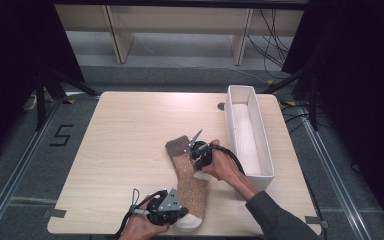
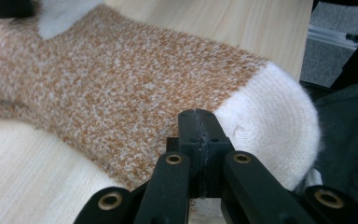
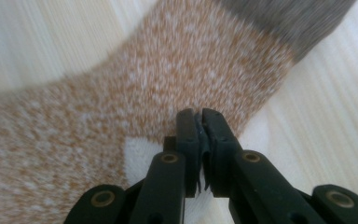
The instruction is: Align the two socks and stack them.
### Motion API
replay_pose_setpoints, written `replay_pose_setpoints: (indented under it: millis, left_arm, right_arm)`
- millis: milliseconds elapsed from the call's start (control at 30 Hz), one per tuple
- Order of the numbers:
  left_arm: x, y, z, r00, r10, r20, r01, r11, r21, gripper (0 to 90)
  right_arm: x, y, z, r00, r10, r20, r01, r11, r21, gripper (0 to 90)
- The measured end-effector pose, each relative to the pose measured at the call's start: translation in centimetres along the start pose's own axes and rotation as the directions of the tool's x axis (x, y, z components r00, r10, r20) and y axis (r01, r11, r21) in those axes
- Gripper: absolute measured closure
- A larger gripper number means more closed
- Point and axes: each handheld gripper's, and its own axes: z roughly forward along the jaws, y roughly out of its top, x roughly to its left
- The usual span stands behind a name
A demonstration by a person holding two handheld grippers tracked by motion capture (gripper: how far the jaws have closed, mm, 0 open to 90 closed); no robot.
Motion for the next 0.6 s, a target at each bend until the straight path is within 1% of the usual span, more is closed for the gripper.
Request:
replay_pose_setpoints:
  millis: [33, 67, 100, 133, 167, 200, 233, 267, 300, 333, 367, 400, 433, 467, 500, 533, 567, 600]
  left_arm:
    - [0.0, -0.1, -0.1, 1.0, 0.0, -0.003, 0.0, 1.0, 0.003, 89.5]
    - [0.1, -0.1, -0.2, 0.9996, 0.027, -0.007, -0.027, 0.9994, 0.023, 89.5]
    - [0.2, -0.2, -0.4, 0.9996, 0.028, -0.006, -0.028, 0.9992, 0.029, 89.5]
    - [0.3, -0.3, -0.5, 0.9995, 0.029, -0.011, -0.029, 0.999, 0.035, 89.5]
    - [0.4, -0.4, -0.7, 0.9995, 0.03, -0.012, -0.029, 0.9987, 0.041, 89.5]
    - [0.5, -0.6, -0.9, 0.9994, 0.029, -0.019, -0.028, 0.9985, 0.047, 89.5]
    - [0.6, -0.8, -1.2, 0.9991, 0.034, -0.026, -0.032, 0.9981, 0.053, 89.6]
    - [0.8, -1.0, -1.4, 0.9992, 0.026, -0.031, -0.025, 0.9984, 0.051, 89.6]
    - [1.0, -1.2, -1.7, 0.9989, 0.028, -0.037, -0.026, 0.998, 0.057, 89.5]
    - [1.2, -1.5, -2.0, 0.9986, 0.02, -0.05, -0.017, 0.9982, 0.058, 89.6]
    - [1.3, -1.7, -2.3, 0.9977, 0.018, -0.065, -0.014, 0.9981, 0.06, 89.6]
    - [1.5, -1.9, -2.5, 0.9975, 0.014, -0.069, -0.01, 0.9982, 0.06, 89.6]
    - [1.6, -2.0, -2.7, 0.9973, 0.019, -0.071, -0.014, 0.9978, 0.065, 89.6]
    - [1.7, -2.1, -2.8, 0.9973, 0.018, -0.071, -0.013, 0.9975, 0.069, 89.6]
    - [1.8, -2.2, -2.9, 0.9969, 0.007, -0.078, -0.003, 0.9981, 0.062, 89.6]
    - [1.8, -2.2, -2.9, 0.9967, 0.003, -0.081, 0.002, 0.998, 0.063, 89.6]
    - [1.9, -2.2, -3.0, 0.9968, 0.008, -0.08, -0.003, 0.9978, 0.066, 89.6]
    - [1.9, -2.2, -3.0, 0.9966, 0.012, -0.082, -0.006, 0.9977, 0.067, 89.6]
  right_arm:
    - [0.3, 0.1, 0.2, 0.9998, -0.016, 0.013, 0.016, 1.0, 0.005, 86.5]
    - [0.3, 0.1, 0.2, 0.9998, -0.016, 0.013, 0.016, 1.0, 0.005, 86.5]
    - [0.5, 0.1, 0.2, 0.9996, -0.026, 0.014, 0.026, 1.0, 0.015, 86.6]
    - [0.8, 0.1, 0.2, 0.9997, -0.017, 0.018, 0.017, 1.0, 0.019, 86.6]
    - [1.1, 0.1, 0.2, 0.9984, -0.043, 0.038, 0.043, 0.999, 0.013, 86.6]
    - [1.1, 0.1, 0.2, 0.9984, -0.043, 0.038, 0.043, 0.999, 0.013, 86.6]
    - [1.2, 0.1, 0.1, 0.9987, -0.044, 0.024, 0.044, 0.999, 0.021, 86.6]
    - [1.5, 0.0, 0.1, 0.9987, -0.044, 0.027, 0.043, 0.999, 0.025, 86.6]
    - [1.6, -0.1, 0.1, 0.9987, -0.048, 0.017, 0.047, 0.999, 0.019, 86.6]
    - [1.6, -0.3, 0.1, 0.9984, -0.055, 0.008, 0.055, 0.998, 0.008, 86.6]
    - [1.4, -0.5, 0.2, 0.996, -0.087, 0.02, 0.087, 0.996, -0.009, 86.6]
    - [1.5, -0.6, 0.1, 0.9948, -0.099, 0.025, 0.099, 0.995, 0.0, 86.6]
    - [1.9, -0.7, -0.1, 0.9979, -0.06, 0.026, 0.059, 0.998, 0.018, 86.6]
    - [2.0, -0.9, -0.2, 0.9991, -0.04, 0.018, 0.039, 0.999, 0.023, 86.6]
    - [1.9, -1.0, -0.2, 0.9983, -0.058, 0.006, 0.058, 0.998, 0.002, 86.6]
    - [2.0, -1.1, -0.2, 0.9989, -0.046, 0.007, 0.046, 0.999, -0.024, 86.6]
    - [2.1, -1.1, -0.2, 0.9991, -0.041, -0.006, 0.041, 0.999, -0.029, 86.6]
    - [2.0, -1.1, -0.2, 0.9984, -0.053, -0.02, 0.052, 0.998, -0.023, 86.6]
